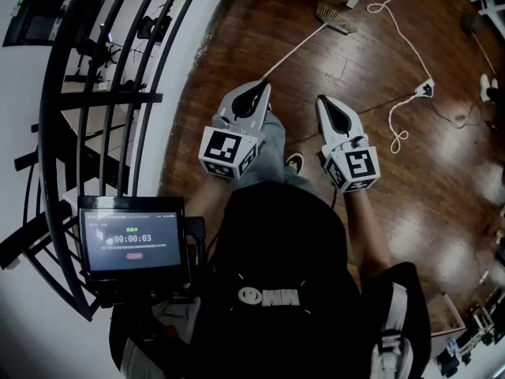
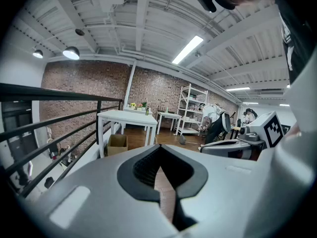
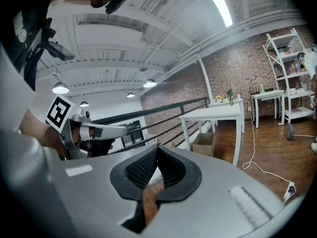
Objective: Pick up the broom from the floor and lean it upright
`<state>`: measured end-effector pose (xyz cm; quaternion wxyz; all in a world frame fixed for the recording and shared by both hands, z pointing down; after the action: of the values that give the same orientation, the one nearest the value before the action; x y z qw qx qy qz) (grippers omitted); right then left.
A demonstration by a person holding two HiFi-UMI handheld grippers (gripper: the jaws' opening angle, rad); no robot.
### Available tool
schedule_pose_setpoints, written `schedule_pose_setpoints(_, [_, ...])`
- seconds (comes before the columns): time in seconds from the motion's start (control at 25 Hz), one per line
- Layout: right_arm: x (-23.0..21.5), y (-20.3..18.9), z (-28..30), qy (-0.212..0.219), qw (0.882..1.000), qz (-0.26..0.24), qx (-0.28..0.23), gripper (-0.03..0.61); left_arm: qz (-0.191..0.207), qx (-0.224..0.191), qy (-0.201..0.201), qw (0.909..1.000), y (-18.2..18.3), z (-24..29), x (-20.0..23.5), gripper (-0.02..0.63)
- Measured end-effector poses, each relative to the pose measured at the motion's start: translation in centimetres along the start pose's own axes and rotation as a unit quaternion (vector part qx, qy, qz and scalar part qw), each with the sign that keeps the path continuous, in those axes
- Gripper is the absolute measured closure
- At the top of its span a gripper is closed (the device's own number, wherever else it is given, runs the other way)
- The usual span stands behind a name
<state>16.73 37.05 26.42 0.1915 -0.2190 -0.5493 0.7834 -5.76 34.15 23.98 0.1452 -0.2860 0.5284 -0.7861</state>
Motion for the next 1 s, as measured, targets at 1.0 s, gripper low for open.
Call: schedule_pose_setpoints(1.0, [-4.1,4.6,17.3,0.059,0.989,-0.066,0.114,0.574,-0.076,0.013,0.006,0.9970,1.9,9.5,12.9,0.603])
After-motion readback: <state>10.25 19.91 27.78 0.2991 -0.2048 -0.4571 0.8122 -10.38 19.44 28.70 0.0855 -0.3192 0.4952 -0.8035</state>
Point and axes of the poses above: the fingertips, and each gripper's own axes: z forward along the fingers, x to its left, y out of its top, the point moved 10 cm from there along -z, backward along the fingers, and after that the axes turned 5 degrees about -z, right-handed, at the moved point
